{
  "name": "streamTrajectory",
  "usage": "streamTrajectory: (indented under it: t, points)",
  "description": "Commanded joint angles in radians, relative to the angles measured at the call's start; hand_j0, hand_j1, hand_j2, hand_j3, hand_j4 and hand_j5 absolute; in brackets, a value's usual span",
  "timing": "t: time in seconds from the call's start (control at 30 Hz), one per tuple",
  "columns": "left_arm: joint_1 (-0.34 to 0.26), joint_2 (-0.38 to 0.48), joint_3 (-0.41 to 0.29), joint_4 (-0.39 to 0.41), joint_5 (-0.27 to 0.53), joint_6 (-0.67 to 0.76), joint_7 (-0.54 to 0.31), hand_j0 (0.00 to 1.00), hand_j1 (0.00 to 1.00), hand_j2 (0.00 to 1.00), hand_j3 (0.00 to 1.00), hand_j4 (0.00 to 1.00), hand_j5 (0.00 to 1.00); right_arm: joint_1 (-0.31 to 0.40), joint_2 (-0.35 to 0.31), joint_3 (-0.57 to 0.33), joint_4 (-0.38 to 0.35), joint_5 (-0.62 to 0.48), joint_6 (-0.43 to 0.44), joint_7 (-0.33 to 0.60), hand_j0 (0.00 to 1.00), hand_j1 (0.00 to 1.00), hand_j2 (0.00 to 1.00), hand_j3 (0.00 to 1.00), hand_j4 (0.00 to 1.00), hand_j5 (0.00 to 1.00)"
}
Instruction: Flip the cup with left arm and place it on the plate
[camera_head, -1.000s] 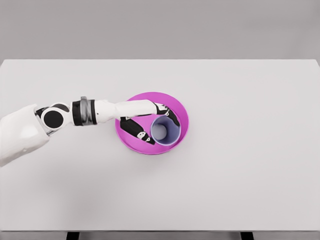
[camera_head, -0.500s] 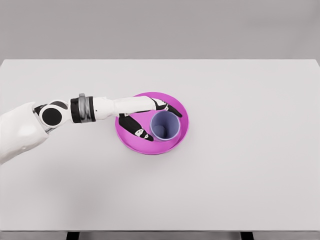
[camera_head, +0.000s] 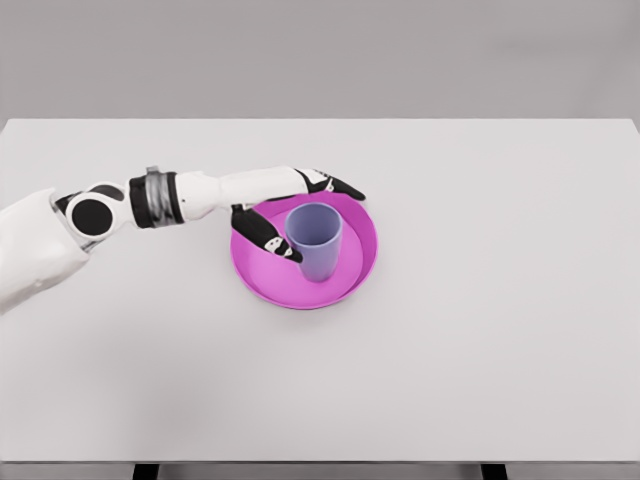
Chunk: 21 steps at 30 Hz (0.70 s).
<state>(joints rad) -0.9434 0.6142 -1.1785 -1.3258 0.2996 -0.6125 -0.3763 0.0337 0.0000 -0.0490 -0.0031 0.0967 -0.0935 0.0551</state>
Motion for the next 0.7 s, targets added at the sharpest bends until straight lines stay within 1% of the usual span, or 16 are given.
streamTrajectory:
  t: [0.0,0.1,0.2,0.27,0.37,0.43,0.5,0.53,0.6,0.67]
  points:
    - [0.000,0.006,0.022,-0.001,0.007,0.002,-0.001,0.96,0.96,0.96,0.96,0.96,0.96,0.000,0.000,0.000,0.000,0.000,0.000,0.000,1.00,1.00,1.00,1.00,1.00,1.00]
    - [0.006,0.050,0.043,0.000,0.006,0.002,-0.001,1.00,1.00,1.00,1.00,1.00,1.00,0.000,0.000,0.000,0.000,0.000,0.000,0.000,1.00,1.00,1.00,1.00,1.00,1.00]
    - [0.011,0.088,0.062,-0.001,0.001,0.002,-0.001,1.00,1.00,1.00,1.00,1.00,1.00,0.000,0.000,0.000,0.000,0.000,0.000,0.000,1.00,1.00,1.00,1.00,1.00,1.00]
    - [0.011,0.110,0.062,-0.001,-0.002,0.002,-0.001,1.00,1.00,1.00,1.00,1.00,1.00,0.000,0.000,0.000,0.000,0.000,0.000,0.000,1.00,1.00,1.00,1.00,1.00,1.00]
    - [0.011,0.167,0.063,0.005,-0.007,0.002,-0.006,1.00,1.00,1.00,1.00,1.00,1.00,0.000,0.000,0.000,0.000,0.000,0.000,0.000,1.00,1.00,1.00,1.00,1.00,1.00]
    - [0.044,0.200,0.089,0.013,-0.011,0.002,-0.010,1.00,1.00,1.00,1.00,1.00,1.00,0.000,0.000,0.000,0.000,0.000,0.000,0.000,1.00,1.00,1.00,1.00,1.00,1.00]
    - [0.155,0.255,0.198,0.014,-0.011,0.002,-0.013,1.00,1.00,1.00,1.00,1.00,1.00,0.000,0.000,0.000,0.000,0.000,0.000,0.000,1.00,1.00,1.00,1.00,1.00,1.00]
    - [0.192,0.268,0.241,0.014,-0.016,0.002,-0.013,1.00,1.00,1.00,1.00,1.00,1.00,0.000,0.000,0.000,0.000,0.000,0.000,0.000,1.00,1.00,1.00,1.00,1.00,1.00]
    - [0.195,0.300,0.263,0.014,-0.046,0.002,-0.013,1.00,1.00,1.00,1.00,1.00,1.00,0.000,0.000,0.000,0.000,0.000,0.000,0.000,1.00,1.00,1.00,1.00,1.00,1.00]
    - [0.199,0.312,0.275,0.017,-0.048,0.002,-0.013,1.00,1.00,1.00,1.00,1.00,1.00,0.000,0.000,0.000,0.000,0.000,0.000,0.000,1.00,1.00,1.00,1.00,1.00,1.00]
